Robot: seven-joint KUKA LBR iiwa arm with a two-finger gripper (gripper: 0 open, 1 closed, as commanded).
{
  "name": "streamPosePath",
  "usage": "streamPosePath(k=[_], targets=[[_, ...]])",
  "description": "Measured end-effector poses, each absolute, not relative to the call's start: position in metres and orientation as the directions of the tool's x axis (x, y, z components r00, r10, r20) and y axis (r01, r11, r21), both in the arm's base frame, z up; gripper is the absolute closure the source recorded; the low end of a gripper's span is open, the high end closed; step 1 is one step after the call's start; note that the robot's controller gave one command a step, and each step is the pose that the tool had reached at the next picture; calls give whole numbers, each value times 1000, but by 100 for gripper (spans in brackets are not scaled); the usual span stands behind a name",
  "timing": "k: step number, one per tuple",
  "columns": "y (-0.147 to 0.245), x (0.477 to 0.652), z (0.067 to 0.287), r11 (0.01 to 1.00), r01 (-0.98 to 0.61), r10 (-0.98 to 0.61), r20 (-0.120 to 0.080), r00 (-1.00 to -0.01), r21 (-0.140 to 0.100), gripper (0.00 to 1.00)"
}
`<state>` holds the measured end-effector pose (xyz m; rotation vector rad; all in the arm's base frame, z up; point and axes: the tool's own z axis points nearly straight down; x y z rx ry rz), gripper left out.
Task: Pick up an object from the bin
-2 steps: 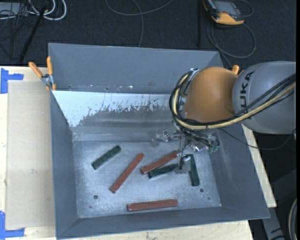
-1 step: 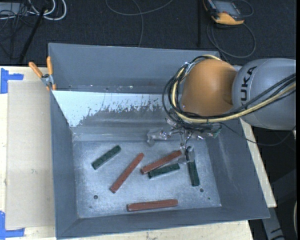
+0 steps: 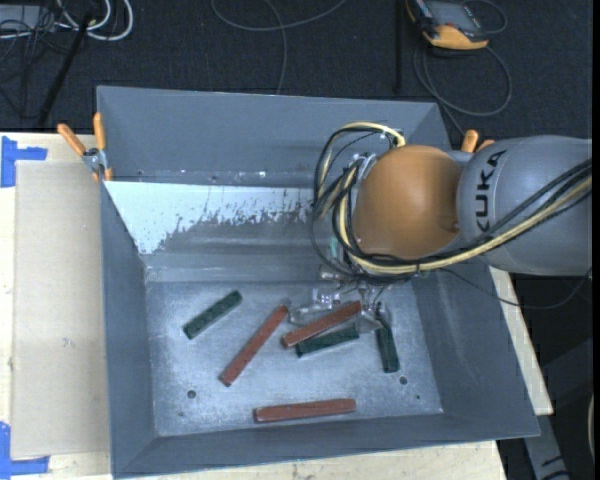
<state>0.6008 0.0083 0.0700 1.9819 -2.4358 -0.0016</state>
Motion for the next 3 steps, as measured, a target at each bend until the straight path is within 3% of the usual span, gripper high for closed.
streamPosePath(k=[1, 2, 3], targets=[[8, 601, 70, 211, -978, -978, -1, -211, 1, 0], [10, 602, 72, 211, -977, -977, -4, -211, -1, 100], [11, 604, 163, 217, -976, -976, -3, -217, -7, 100]])
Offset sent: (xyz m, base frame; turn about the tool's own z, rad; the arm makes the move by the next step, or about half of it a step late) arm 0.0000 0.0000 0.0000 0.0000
